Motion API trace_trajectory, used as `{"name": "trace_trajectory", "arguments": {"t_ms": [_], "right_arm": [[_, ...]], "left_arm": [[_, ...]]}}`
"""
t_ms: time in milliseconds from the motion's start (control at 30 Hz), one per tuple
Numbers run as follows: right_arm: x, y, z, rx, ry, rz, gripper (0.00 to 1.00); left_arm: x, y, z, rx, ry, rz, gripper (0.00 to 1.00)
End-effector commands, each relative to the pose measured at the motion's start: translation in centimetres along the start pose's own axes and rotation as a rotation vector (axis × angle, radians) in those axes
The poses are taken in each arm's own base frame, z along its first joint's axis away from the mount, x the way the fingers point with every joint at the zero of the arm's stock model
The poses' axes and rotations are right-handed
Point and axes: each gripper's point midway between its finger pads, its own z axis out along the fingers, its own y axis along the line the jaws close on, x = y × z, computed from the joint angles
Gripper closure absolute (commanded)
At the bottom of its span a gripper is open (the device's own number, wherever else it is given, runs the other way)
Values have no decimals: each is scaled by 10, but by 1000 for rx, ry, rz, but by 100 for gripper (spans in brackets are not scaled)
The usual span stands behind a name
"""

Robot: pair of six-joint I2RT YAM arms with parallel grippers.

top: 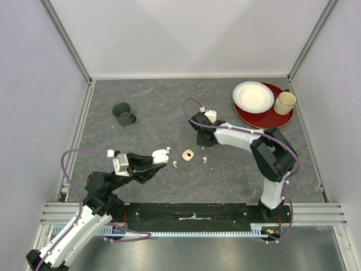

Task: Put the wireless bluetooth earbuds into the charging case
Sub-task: Pick up the earbud from the center of the board, then place the earbud in the charging case.

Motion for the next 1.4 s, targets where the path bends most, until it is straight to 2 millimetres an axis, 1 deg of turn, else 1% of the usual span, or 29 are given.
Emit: {"name": "trace_trajectory", "arguments": {"t_ms": [0,33,100,133,167,200,233,300,333,400,433,500,533,633,700,733,767,800,867,900,1067,1100,1133,1167,1200,1233,1300,1333,1367], "right_arm": [[-33,12,-31,-90,-110,7,89],[-40,13,-41,-113,-137,15,92],[-45,13,-50,-134,-164,22,93],[-51,16,-61,-160,-192,31,94],[-55,16,-66,-172,-209,35,95],[-53,14,-69,-173,-213,35,96],[-58,15,-79,-193,-236,47,96],[-59,14,-88,-204,-262,50,97],[-63,15,-99,-215,-292,56,98],[-65,14,-110,-224,-322,57,98],[-66,18,-124,-247,-350,58,99],[-70,14,-135,-234,-401,64,99],[-70,19,-152,-264,-432,63,100],[-74,18,-182,-275,-526,79,100],[-80,13,-200,-273,-596,105,100],[-76,16,-209,-289,-612,96,100],[-78,13,-214,-285,-646,113,100],[-78,15,-226,-314,-664,123,100],[-77,15,-234,-334,-693,133,100],[-78,14,-245,-349,-717,147,100],[-77,22,-276,-411,-799,151,100],[-74,27,-286,-445,-811,144,100],[-76,29,-296,-462,-838,168,100],[-75,30,-301,-469,-857,160,100],[-70,35,-309,-497,-865,148,100],[-72,38,-318,-520,-888,177,100],[-65,46,-327,-544,-903,139,100],[-66,49,-334,-565,-915,153,100],[-63,54,-335,-572,-917,140,100]], "left_arm": [[-11,2,2,-8,-36,29,98],[-10,2,2,-11,-35,29,98],[-10,3,2,-13,-36,27,98],[-10,3,2,-14,-37,26,98],[-9,3,3,-15,-35,25,98],[-9,4,3,-16,-34,22,98],[-9,4,3,-16,-35,23,98],[-8,4,3,-17,-33,17,98],[-8,4,4,-17,-33,17,98],[-6,5,4,-21,-31,9,98],[-6,6,4,-26,-37,7,98],[-5,9,3,-43,-46,-8,98],[-5,10,3,-47,-48,-8,98],[-6,11,3,-54,-57,-7,98],[-7,14,4,-72,-62,-11,98],[-8,15,4,-74,-64,-10,98],[-10,16,4,-80,-74,-7,98],[-11,16,5,-80,-77,-8,98],[-12,17,6,-86,-80,-10,98],[-12,18,7,-86,-80,-12,98],[-9,19,11,-81,-73,-32,98],[-11,19,12,-77,-83,-29,98],[-11,18,13,-72,-82,-32,98],[-10,19,14,-70,-78,-35,98],[-11,18,15,-65,-84,-33,98],[-11,18,15,-65,-84,-34,98],[-10,19,16,-63,-78,-36,98],[-11,18,16,-60,-80,-34,98],[-11,18,16,-59,-81,-33,98]]}}
